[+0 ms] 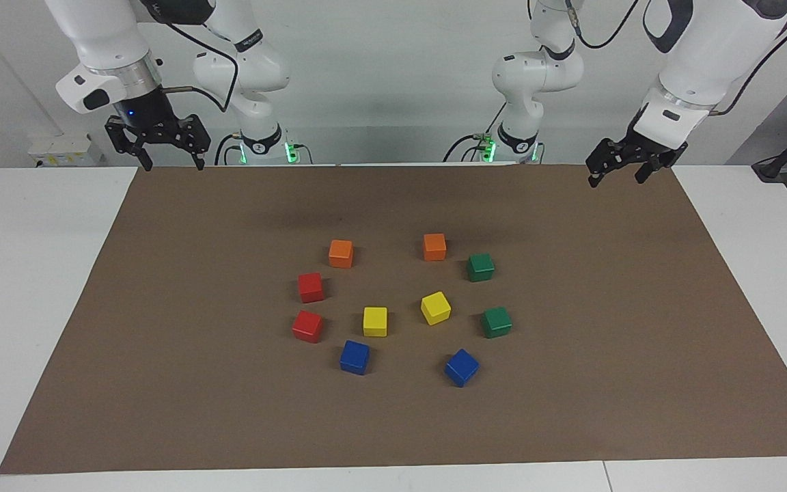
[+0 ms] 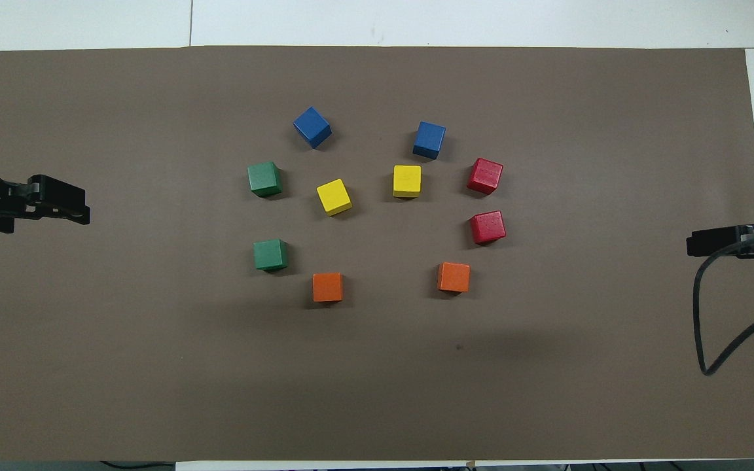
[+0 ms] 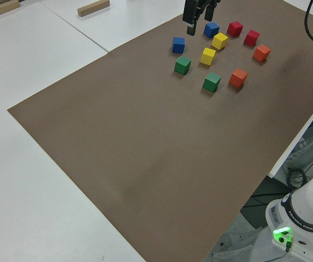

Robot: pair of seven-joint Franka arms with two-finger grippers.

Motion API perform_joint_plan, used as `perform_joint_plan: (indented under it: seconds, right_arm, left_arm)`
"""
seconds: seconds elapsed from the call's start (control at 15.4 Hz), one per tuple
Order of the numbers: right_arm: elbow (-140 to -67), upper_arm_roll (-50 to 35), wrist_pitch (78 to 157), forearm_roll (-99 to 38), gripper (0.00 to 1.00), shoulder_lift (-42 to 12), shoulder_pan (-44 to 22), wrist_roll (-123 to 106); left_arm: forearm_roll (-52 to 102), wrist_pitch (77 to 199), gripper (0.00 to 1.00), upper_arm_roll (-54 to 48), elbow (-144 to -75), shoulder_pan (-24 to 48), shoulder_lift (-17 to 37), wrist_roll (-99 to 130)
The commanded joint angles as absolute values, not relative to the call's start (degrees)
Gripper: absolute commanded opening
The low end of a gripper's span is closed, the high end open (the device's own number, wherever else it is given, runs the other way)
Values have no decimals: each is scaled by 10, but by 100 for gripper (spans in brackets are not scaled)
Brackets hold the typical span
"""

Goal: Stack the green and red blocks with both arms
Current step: 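Reach the right gripper to the nearer red block and grasp it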

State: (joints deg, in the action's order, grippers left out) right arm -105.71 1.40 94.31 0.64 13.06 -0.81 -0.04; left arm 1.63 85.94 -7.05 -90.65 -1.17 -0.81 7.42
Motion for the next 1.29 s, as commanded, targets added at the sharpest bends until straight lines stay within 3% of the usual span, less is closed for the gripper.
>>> perform_joint_plan:
  seconds: [0.0, 0.71, 0.97, 1.23]
  right_arm:
    - [-1066, 13, 948, 4, 100, 139, -6, 11]
    - [-1080, 14, 925, -13, 100, 149, -13, 7]
    - [-1091, 14, 952, -25, 100, 142, -60, 13]
    - [-1131, 14, 1035, -24, 100, 108, -122, 32]
  left_arm:
    - [16, 852, 100, -76, -889, -18, 1, 76]
    - [11, 855, 100, -74, -889, -19, 4, 80]
    - [11, 857, 100, -76, -887, -19, 4, 79]
    - [11, 894, 100, -75, -904, -22, -18, 80]
